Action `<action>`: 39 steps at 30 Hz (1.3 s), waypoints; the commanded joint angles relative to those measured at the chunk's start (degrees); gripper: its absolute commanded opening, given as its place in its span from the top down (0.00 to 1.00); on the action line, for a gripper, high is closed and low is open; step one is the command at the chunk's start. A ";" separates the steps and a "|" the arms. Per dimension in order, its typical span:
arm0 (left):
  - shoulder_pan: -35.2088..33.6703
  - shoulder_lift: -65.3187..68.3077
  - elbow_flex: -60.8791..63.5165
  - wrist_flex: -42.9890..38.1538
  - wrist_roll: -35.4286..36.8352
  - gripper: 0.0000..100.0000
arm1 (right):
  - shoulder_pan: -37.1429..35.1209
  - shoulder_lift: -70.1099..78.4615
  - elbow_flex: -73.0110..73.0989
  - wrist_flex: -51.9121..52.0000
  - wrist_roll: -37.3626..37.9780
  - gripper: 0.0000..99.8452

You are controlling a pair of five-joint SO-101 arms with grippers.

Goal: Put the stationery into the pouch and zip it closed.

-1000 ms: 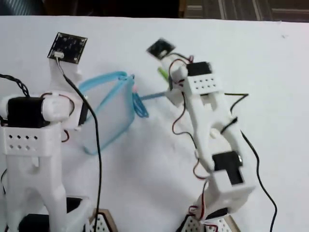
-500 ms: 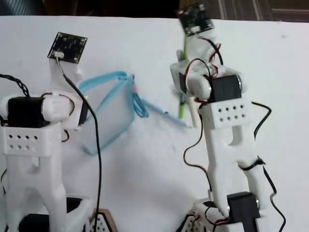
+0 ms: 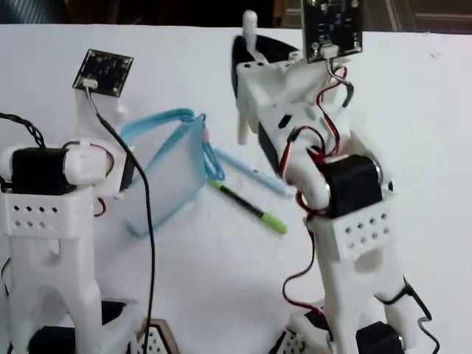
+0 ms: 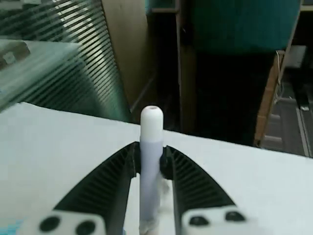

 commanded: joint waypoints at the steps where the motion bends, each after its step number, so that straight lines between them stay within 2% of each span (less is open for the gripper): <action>1: -0.31 0.57 -0.62 -1.67 -0.62 0.98 | -2.07 -1.63 -6.95 -1.36 -4.04 0.98; 8: -0.31 0.57 -0.62 -1.67 -0.44 0.98 | -6.64 -1.27 -9.05 -8.04 -14.86 0.98; 12: -0.31 0.57 -0.62 -1.49 -0.44 0.98 | -6.64 1.45 -6.77 -13.05 -20.31 0.98; 17: -0.31 0.57 -0.62 -1.32 -0.44 0.98 | -7.16 6.29 -6.77 -13.93 -25.93 0.98; 22: -0.31 0.57 -0.62 -1.32 -0.44 0.98 | -7.69 7.60 -3.60 -11.03 -25.85 0.98; 27: -0.31 0.57 -0.62 -1.67 -0.53 0.98 | -7.96 5.58 5.36 -12.44 -25.85 0.98; 32: -0.31 0.57 -0.62 -1.67 -0.53 0.98 | -11.82 1.98 13.71 -12.53 -25.67 0.98; 39: -0.31 0.57 -0.62 -1.67 -0.35 0.98 | -17.10 -2.77 18.99 -12.35 -17.32 0.97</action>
